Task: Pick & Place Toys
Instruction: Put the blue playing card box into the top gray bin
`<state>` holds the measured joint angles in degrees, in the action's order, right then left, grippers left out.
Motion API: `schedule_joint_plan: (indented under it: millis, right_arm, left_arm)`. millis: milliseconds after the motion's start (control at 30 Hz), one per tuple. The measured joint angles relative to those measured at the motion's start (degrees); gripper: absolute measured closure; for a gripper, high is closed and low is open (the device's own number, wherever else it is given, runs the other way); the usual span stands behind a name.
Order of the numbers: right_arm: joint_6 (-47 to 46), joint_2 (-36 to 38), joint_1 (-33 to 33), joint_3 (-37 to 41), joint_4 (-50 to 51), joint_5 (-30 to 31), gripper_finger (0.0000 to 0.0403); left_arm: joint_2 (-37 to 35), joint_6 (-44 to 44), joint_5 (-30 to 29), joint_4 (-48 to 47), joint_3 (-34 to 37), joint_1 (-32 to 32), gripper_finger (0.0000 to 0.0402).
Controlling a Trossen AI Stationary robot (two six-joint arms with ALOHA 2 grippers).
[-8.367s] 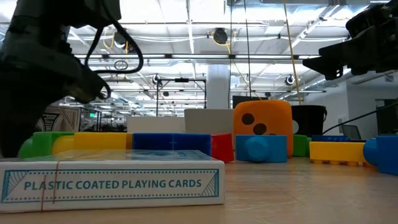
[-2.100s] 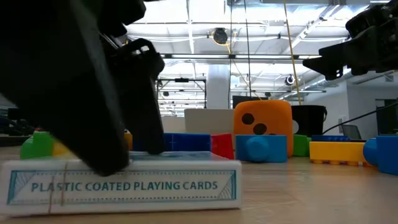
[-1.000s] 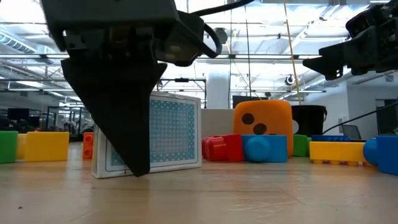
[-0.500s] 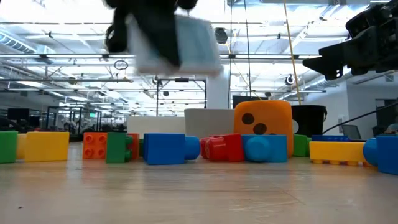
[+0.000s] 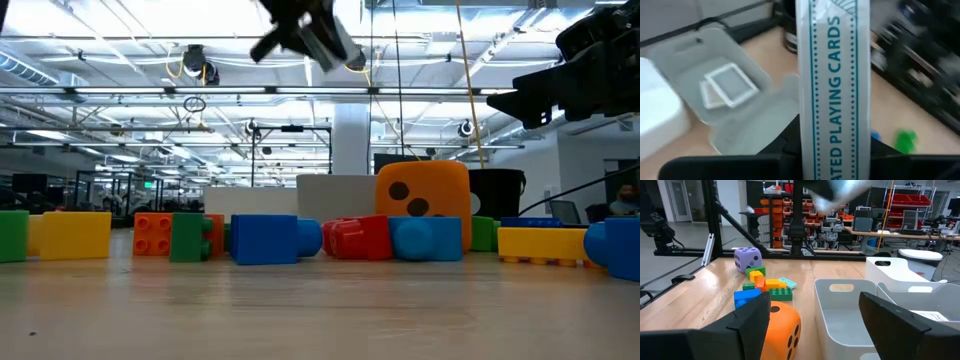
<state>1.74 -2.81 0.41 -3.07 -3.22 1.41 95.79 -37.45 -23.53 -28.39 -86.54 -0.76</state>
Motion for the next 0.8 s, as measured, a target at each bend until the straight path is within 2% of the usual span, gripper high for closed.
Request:
schedule_joint_plan:
  millis: [167, 333, 633, 800]
  right_arm:
    - [0.00, 0.00, 0.01, 0.01, 0.00, -0.02, 0.0126]
    - [-0.02, -0.02, 0.02, 0.02, -0.02, 0.00, 0.0124]
    - [-0.02, -0.53, 0.00, 0.00, -0.05, 0.02, 0.0125]
    - [0.00, -0.71, 0.02, 0.01, 0.00, 0.00, 0.0125]
  left_arm:
    - [3.94, -3.71, 4.26, 3.14, 0.00, -10.07, 0.0328]
    - [10.37, -7.31, 9.89, 8.06, 0.00, -16.62, 0.0323]
    - [20.96, -10.70, 19.14, 21.39, 0.04, -21.08, 0.0319]
    - [22.47, -10.93, 18.57, 23.83, 0.07, -21.43, 0.0317]
